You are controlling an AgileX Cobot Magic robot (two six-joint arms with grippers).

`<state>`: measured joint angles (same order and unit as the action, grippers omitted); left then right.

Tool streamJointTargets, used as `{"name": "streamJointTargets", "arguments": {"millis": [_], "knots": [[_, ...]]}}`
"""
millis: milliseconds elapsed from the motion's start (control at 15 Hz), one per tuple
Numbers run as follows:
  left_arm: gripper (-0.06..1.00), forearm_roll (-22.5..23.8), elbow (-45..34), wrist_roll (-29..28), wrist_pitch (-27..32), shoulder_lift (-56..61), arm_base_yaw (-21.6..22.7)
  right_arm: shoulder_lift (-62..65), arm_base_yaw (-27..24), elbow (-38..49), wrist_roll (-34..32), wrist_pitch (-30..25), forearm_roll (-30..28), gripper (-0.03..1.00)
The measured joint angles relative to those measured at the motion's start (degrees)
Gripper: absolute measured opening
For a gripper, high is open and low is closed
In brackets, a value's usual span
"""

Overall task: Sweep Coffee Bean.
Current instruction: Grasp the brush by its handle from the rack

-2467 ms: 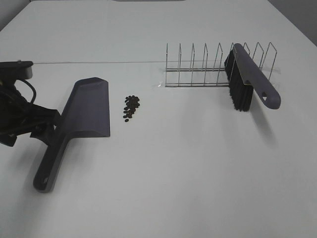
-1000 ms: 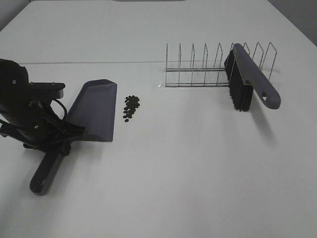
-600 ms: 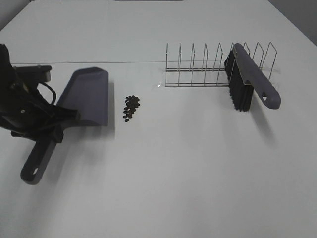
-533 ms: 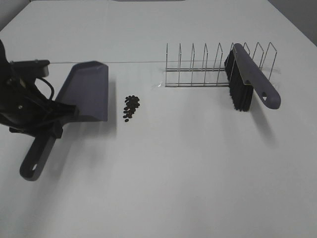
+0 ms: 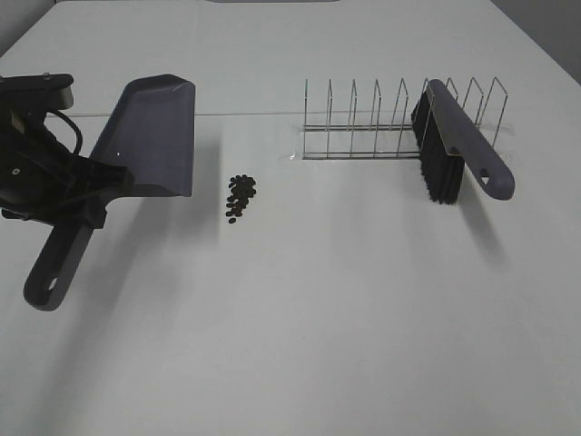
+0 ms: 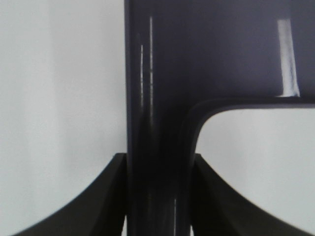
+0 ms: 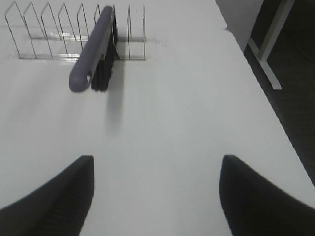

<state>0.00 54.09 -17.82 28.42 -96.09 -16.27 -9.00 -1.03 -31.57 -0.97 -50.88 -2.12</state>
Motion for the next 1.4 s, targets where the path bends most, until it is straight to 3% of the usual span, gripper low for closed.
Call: {"name": "streamJointTargets", "arguments": {"millis": [133,200,467,800,933,1200,1400], "knots": [[0.35,0.0,0.0,0.0,0.0,0.0,0.0,-6.3,0.0,-0.92,0.0,6.36,1.66,0.68],[0.35,0.0,0.0,0.0,0.0,0.0,0.0,-16.39,0.0,-2.86,0.23,13.06,6.07,0.68],[0.35,0.0,0.0,0.0,0.0,0.0,0.0,-40.34,0.0,-13.06,8.88,14.95,12.26,0.6],[0.35,0.0,0.0,0.06,-0.06,0.0,0.0,-64.4,0.0,-27.5,11.92,14.95,15.47,0.59],[0.35,-0.34,0.0,0.06,-0.11,0.0,0.0,-77.86,0.0,-39.42,12.38,11.4,16.33,0.59],[0.35,-0.34,0.0,0.06,0.29,0.0,0.0,-91.44,0.0,-55.0,12.09,2.64,18.39,0.59],[0.35,-0.34,0.0,0.06,0.4,0.0,0.0,-100.32,0.11,-65.37,7.28,-3.67,18.33,0.59]]}}
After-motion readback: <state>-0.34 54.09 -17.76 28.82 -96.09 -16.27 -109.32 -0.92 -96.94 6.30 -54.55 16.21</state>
